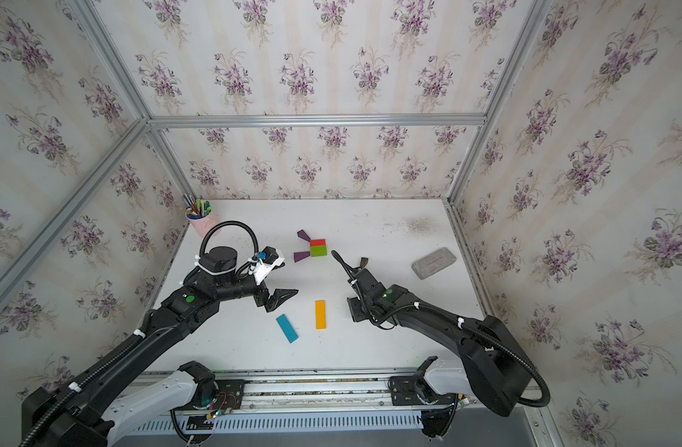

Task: Assemble a small pinwheel with building blocks
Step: Pick up the building block from the center of the board.

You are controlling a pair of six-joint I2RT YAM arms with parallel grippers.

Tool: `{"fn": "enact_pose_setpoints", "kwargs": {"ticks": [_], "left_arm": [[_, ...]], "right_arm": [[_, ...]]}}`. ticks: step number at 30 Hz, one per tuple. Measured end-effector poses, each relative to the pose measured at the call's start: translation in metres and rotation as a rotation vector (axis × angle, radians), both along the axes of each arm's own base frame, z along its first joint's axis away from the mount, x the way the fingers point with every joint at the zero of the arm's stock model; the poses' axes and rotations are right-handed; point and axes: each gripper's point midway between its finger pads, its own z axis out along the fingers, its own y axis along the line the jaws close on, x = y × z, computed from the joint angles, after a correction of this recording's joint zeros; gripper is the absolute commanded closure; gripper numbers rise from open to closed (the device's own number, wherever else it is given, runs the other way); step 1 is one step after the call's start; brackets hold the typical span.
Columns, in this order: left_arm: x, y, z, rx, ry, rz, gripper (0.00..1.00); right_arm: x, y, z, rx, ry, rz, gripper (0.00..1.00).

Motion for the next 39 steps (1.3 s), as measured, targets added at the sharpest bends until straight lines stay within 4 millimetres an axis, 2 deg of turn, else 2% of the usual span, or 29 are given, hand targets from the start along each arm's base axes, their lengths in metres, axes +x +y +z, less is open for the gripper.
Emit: {"fn": "enact_pose_setpoints", "kwargs": {"ticks": [13, 21, 34, 39], "left_arm": [[0.006, 0.003, -0.005, 0.019, 0.007, 0.033, 0.0], [0.009, 0.003, -0.009, 0.026, 0.019, 0.042, 0.0], [0.01, 0.003, -0.008, 0.024, 0.023, 0.049, 0.0], [0.01, 0.003, -0.008, 0.023, 0.025, 0.05, 0.0]], "right_arm": [[0.009, 0.002, -0.015, -0.064, 0.029, -0.007, 0.49], [0.009, 0.002, -0.018, -0.074, 0.036, 0.001, 0.58], [0.009, 0.002, -0.022, -0.087, 0.044, 0.019, 0.64], [0.011, 0.006, -0.022, -0.08, 0.045, 0.026, 0.71]]}}
